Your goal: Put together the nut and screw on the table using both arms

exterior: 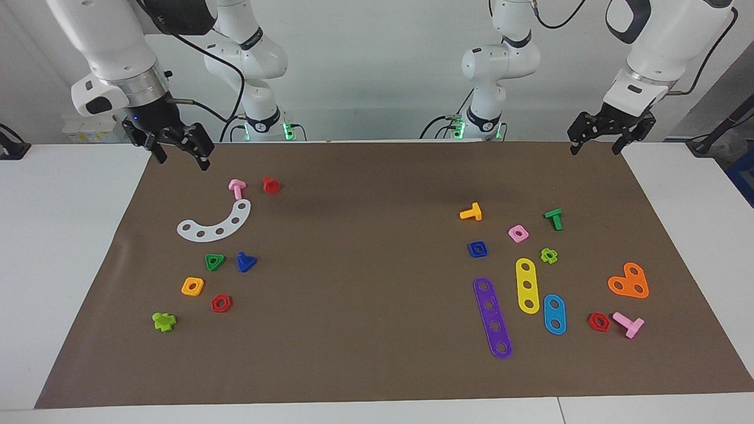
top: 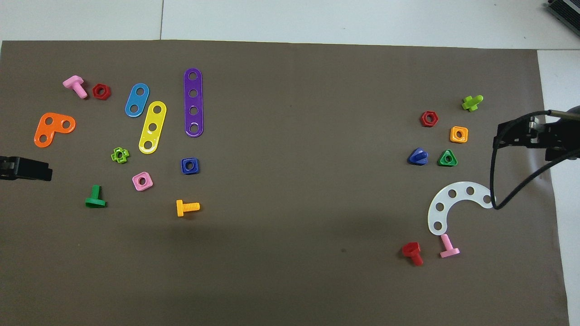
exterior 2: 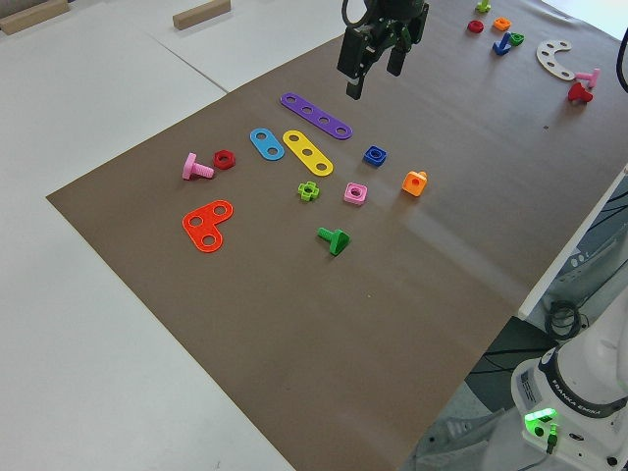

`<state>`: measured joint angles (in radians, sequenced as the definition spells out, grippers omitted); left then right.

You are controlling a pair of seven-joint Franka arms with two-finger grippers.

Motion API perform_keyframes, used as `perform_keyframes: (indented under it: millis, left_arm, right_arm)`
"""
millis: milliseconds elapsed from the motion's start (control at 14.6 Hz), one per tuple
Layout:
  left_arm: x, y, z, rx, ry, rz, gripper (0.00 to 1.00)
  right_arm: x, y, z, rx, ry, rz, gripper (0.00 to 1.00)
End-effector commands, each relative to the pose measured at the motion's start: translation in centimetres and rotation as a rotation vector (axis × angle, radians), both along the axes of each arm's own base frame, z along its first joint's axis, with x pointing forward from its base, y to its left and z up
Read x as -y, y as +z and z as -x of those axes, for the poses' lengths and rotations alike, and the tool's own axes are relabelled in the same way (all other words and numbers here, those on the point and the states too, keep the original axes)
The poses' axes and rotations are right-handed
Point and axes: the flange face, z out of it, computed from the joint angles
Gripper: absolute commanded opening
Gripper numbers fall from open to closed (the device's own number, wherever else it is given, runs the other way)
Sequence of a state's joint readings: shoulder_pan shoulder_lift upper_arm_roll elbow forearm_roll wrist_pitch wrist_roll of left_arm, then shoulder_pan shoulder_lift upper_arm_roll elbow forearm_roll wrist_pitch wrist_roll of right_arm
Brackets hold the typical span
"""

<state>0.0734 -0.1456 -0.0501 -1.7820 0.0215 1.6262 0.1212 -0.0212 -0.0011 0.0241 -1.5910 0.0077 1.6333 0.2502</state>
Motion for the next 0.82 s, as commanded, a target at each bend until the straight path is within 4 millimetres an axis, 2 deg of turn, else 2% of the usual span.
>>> perform_keyframes:
  millis: [0,68,411,616,753]
  left_arm:
    - [0.1,0.1,0.3,0.004,0.003,-0.004,1.00]
    - [0.2,-0.6,0.3,0.004,0.004,-0.006,0.94]
    - [0.7,-1.8,0.2,0.018,-0.004,-0.005,0.93]
    - [2.3,-4.0,-0.6,0.015,0.009,-0.003,0.92]
    - [4.0,-5.8,-1.2,0.008,0.016,-0.003,0.92]
  right_arm:
    - [0.5,-2.6,-1.9,0.002,0.032,-0.019,1.00]
    - [0.4,-3.8,-2.7,0.000,0.039,-0.020,1.00]
    - [0.1,-9.8,-6.4,0.013,0.050,-0.019,1.00]
    - [0.5,-14.1,-8.1,0.002,0.048,-0.019,1.00]
    - [0.1,-17.0,-8.0,0.004,0.057,-0.017,1.00]
